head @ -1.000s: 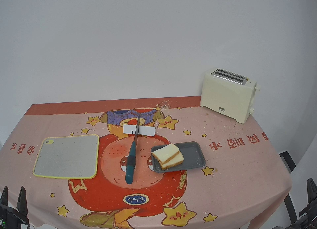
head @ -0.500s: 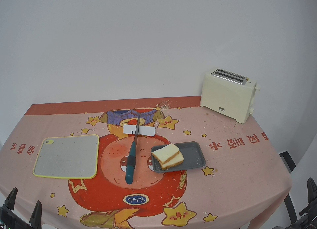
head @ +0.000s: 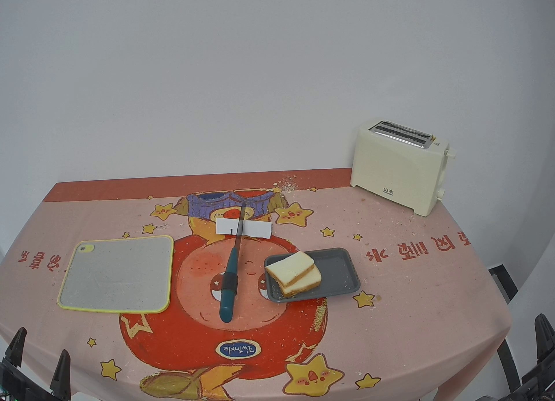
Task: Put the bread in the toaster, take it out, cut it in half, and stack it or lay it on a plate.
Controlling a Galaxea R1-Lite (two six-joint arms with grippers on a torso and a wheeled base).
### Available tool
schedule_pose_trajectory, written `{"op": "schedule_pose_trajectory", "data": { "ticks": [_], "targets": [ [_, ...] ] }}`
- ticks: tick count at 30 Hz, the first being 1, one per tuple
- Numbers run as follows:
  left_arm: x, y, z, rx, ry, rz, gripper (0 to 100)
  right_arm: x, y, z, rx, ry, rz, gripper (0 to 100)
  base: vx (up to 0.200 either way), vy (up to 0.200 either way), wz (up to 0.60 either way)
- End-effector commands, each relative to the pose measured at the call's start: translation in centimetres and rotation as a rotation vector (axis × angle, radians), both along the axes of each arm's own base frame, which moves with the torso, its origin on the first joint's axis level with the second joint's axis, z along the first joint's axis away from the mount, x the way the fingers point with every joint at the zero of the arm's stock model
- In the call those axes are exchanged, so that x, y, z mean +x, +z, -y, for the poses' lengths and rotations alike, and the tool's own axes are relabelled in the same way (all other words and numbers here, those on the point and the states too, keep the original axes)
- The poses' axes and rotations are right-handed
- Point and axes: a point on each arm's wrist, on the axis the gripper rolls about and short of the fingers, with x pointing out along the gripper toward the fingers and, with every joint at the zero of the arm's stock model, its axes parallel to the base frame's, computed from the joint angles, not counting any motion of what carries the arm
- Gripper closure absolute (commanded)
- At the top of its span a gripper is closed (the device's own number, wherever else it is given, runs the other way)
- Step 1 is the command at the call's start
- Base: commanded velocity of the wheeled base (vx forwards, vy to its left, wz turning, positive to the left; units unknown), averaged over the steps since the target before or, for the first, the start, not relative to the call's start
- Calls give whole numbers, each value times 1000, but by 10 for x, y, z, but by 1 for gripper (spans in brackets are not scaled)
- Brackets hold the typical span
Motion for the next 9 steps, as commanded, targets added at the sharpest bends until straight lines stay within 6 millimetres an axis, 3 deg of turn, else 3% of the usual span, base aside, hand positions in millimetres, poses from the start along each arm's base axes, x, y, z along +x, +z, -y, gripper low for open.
{"op": "schedule_pose_trajectory", "data": {
  "ticks": [1, 9],
  "targets": [
    [1, -5, 0, 1, 1, -9, 0, 0, -4, 0, 4, -4, 4, 100, 0, 0, 0],
    [1, -5, 0, -33, 15, -10, 0, 0, -4, 0, 20, -9, 4, 100, 0, 0, 0]
  ]
}}
